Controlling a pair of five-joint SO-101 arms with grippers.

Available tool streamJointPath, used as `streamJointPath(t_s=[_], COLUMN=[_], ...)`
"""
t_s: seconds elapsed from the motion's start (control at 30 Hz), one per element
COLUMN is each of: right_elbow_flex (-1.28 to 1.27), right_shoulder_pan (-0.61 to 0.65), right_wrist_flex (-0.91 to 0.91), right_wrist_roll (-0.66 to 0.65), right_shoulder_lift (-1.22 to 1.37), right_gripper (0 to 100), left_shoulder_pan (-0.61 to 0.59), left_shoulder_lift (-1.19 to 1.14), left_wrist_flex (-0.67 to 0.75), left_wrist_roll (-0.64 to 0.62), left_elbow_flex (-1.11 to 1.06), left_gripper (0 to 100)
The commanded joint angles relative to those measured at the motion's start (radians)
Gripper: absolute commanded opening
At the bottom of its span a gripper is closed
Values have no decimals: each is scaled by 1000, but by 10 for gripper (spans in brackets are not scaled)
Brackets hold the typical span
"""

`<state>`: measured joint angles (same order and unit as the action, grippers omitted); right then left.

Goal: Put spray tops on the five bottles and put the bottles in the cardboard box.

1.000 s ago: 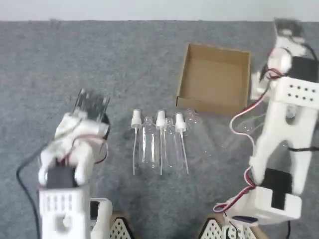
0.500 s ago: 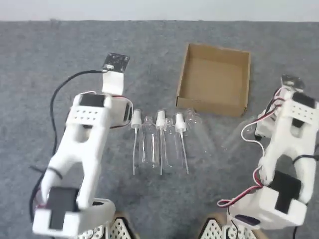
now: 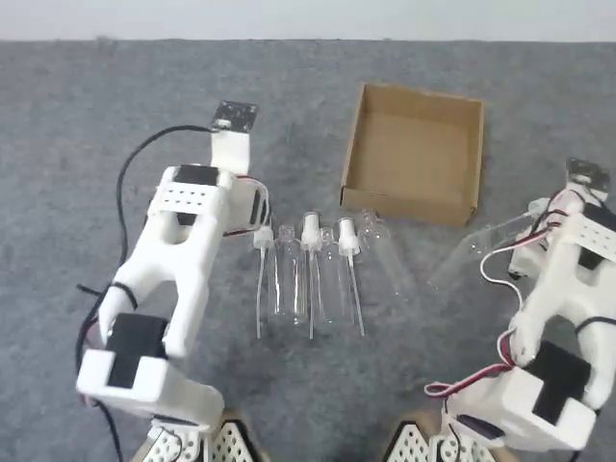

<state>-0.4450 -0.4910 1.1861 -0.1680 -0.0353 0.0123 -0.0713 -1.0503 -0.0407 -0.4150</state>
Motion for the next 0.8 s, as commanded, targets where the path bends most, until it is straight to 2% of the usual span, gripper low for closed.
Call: streamJointPath(t_s=[0.0,0.23,0.37,0.47,0.57,0.77], right_elbow_flex=[12,2,-2,-2,0,23], right_shoulder_pan=[-38,-36,-36,-39,-61,-148], right_wrist_flex=[-44,-81,-114,-120,-120,-165], right_wrist_roll=[-15,-25,-28,-109,-216,-396], right_shoulder_lift=[-22,76,119,143,148,140], right_gripper=[217,217,213,212,165,66], left_shoulder_pan=[43,20,28,29,23,31], left_shoulder_lift=[-9,-161,-190,-190,-190,-189], left_wrist_flex=[60,138,141,143,135,55], left_wrist_roll=[-49,-86,-75,-75,-44,31], left_elbow_flex=[58,59,61,64,82,99], left_gripper=[188,186,127,65,19,12])
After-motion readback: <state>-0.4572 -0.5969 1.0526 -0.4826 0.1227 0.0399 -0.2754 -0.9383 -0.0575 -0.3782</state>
